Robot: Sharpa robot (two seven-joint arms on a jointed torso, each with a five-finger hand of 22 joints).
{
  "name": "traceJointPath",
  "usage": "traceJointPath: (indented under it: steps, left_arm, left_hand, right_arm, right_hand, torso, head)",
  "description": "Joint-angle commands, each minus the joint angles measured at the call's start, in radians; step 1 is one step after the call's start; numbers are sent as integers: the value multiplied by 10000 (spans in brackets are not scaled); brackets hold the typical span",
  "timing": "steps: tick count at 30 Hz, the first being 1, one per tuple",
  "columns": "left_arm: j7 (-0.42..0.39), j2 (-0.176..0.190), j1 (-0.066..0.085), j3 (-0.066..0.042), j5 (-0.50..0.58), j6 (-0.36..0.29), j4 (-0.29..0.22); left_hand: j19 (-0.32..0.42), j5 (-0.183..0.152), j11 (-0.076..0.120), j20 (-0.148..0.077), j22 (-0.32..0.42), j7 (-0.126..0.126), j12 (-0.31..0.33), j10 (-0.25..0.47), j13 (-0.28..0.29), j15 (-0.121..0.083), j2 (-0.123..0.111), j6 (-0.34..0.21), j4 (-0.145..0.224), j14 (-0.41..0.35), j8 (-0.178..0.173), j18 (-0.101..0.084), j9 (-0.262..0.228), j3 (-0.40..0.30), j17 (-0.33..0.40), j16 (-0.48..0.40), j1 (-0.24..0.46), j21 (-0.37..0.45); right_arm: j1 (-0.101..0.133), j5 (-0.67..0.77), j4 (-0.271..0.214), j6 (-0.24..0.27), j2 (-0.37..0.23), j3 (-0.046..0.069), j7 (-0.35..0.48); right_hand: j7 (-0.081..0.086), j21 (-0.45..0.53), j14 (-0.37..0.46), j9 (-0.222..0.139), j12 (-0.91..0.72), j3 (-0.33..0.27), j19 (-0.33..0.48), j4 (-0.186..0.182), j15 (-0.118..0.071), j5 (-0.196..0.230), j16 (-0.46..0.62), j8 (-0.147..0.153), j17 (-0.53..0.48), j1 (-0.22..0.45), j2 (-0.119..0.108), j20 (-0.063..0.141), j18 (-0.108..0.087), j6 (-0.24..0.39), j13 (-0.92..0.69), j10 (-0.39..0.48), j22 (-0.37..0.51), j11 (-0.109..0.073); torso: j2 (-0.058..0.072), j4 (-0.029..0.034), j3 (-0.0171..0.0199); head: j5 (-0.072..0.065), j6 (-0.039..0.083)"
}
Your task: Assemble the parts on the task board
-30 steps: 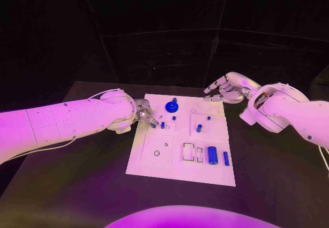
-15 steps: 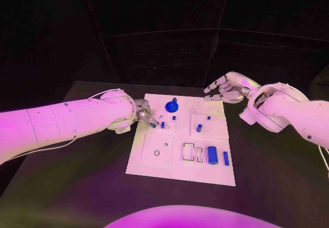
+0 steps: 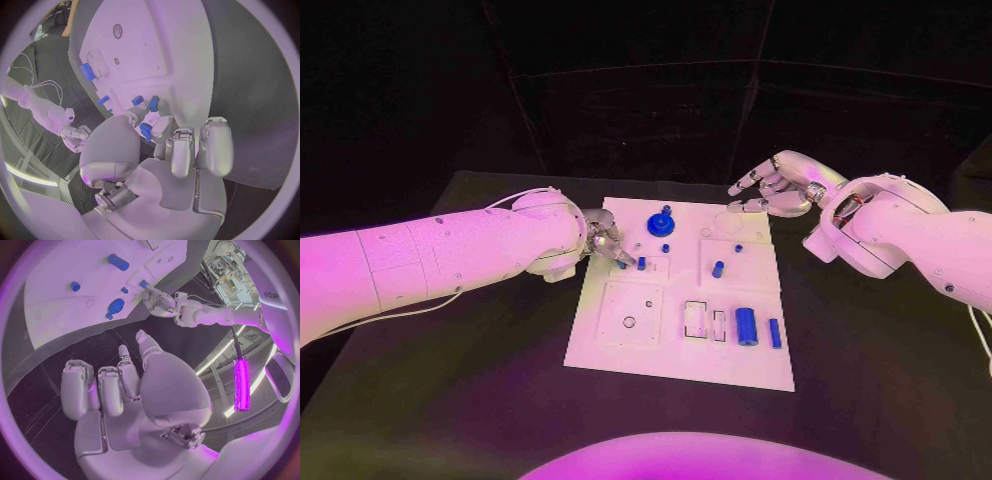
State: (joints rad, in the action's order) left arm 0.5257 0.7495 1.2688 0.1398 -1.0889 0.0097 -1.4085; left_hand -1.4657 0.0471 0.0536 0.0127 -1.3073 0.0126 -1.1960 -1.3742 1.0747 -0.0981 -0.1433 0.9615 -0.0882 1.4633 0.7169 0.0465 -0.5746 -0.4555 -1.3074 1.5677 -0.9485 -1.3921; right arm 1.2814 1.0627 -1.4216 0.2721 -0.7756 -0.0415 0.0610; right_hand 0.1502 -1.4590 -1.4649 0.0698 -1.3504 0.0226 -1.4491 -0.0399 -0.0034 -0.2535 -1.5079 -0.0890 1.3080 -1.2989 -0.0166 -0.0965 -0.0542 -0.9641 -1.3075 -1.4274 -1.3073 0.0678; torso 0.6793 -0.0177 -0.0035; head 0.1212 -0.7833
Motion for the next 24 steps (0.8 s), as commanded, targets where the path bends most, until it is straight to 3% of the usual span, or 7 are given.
traceJointPath:
  steps: [1, 24]
  left_arm:
    - [-21, -16, 9, -4, 24, -97, -42]
    - [171, 16, 8, -6, 25, -21, -3]
  left_hand:
    - [-249, 16, 7, -76, -458, -12, -58, -71, 7, -75, -21, 85, 14, 1075, 49, 51, -15, 52, -2634, 31, 91, -53]
    - [-251, 16, 11, -87, -468, -15, -39, -57, -24, -84, -25, 51, -271, 1075, 124, 52, -47, 631, -2634, 31, 212, -47]
  right_arm:
    - [19, -28, -4, -54, 6, 5, 92]
    - [19, -30, 31, 28, 26, 5, 182]
  right_hand:
    - [11, 49, -742, -8, 62, -66, 24, 7, -85, -44, 64, -39, 1192, 29, 14, 19, 10, -90, -710, 20, -17, -39]
    - [8, 54, -740, -8, 46, -85, 27, 0, -86, -49, 70, -40, 1183, 34, 14, 19, 8, -90, -723, 9, -10, -42]
  torso:
    - [0, -2, -4]
    - [3, -6, -3]
  head:
    - [-2, -9]
    - [-5, 27]
